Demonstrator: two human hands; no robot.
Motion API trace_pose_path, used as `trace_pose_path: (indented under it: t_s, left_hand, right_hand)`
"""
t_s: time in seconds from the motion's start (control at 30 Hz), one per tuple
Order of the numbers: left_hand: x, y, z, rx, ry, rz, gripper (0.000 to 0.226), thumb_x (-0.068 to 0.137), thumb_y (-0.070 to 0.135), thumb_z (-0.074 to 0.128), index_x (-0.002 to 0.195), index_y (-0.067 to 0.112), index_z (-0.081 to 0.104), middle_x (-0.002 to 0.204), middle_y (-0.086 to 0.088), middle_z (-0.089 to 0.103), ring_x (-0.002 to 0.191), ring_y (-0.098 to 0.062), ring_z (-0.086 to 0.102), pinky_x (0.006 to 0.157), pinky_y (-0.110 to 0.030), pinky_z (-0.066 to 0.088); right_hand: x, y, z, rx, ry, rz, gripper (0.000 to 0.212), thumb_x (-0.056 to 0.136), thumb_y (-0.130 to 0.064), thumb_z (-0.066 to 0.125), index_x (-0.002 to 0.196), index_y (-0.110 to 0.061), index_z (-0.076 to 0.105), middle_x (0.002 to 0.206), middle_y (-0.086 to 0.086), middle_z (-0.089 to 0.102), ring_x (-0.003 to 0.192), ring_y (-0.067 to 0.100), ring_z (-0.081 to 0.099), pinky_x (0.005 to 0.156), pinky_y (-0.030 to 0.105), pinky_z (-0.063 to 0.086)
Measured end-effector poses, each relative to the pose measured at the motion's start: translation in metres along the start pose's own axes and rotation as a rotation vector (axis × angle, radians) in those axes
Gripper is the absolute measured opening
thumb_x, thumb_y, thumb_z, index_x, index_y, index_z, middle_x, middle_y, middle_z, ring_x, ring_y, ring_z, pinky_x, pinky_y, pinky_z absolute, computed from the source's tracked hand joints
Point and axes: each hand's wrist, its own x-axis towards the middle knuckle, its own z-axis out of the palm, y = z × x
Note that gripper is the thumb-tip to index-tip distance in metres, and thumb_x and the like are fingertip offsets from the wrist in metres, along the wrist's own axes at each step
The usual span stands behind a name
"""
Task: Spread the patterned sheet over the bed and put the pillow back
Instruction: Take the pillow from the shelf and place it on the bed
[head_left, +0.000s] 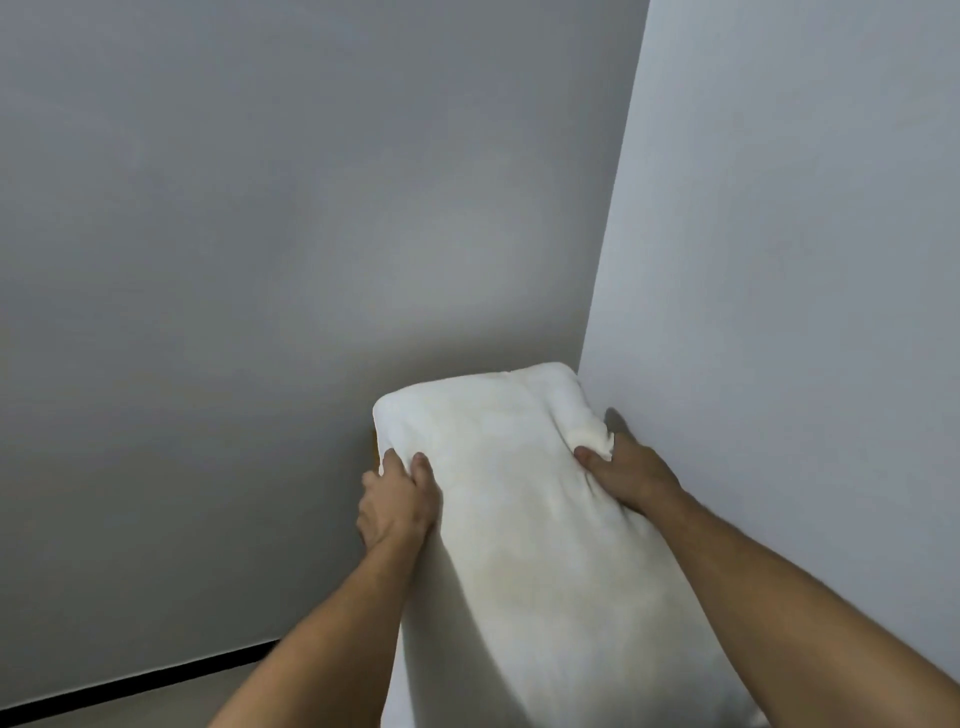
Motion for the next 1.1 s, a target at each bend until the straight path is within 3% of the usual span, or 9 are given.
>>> trace_pose_path:
  t_s: [0.2,0.6,0.77,1.1]
  left_hand:
    - [-0.013,-0.005,-0.094,0.033,0.087,0.012,0.057,0.1,0.052,0.028,0.143,0.018,0.046,0.132,-0.02,0.049,0.12,-0.043,0.051,0.097,-0.048,0.041]
    - [-0.122,-0.07,-0.299,0.078,0.322,-0.093,0.058,0.098,0.055,0.03,0.141,0.02,0.049,0.135,-0.017,0.054,0.125,-0.04,0.05,0.1,-0.046,0.041]
    - [-0.183,-0.112,-0.368,0.115,0.456,-0.214,0.06,0.101,0.054,0.03,0.15,0.022,0.04,0.143,-0.017,0.05,0.131,-0.038,0.047,0.104,-0.043,0.039]
    - [-0.288,-0.185,-0.479,0.177,0.739,-0.474,0.058,0.1,0.055,0.029,0.144,0.022,0.045,0.141,-0.016,0.053,0.129,-0.037,0.049,0.102,-0.042,0.041]
  right_hand:
    - [-0.045,-0.063,-0.016,-0.07,0.031,-0.045,0.072,0.094,-0.065,0.047,0.147,-0.016,0.045,0.14,0.01,0.058,0.125,0.032,0.056,0.097,0.038,0.046]
    - [-0.196,-0.196,-0.029,-0.054,0.033,-0.327,0.072,0.095,-0.063,0.048,0.148,-0.016,0.046,0.143,0.009,0.057,0.129,0.031,0.055,0.101,0.038,0.046]
    - [-0.247,-0.252,-0.007,-0.054,-0.06,-0.472,0.069,0.094,-0.064,0.048,0.142,-0.015,0.051,0.138,0.01,0.06,0.124,0.033,0.057,0.097,0.039,0.048]
    - [-0.34,-0.362,0.038,0.015,-0.265,-0.786,0.061,0.093,-0.063,0.048,0.134,-0.018,0.056,0.134,0.006,0.06,0.121,0.03,0.057,0.091,0.038,0.048]
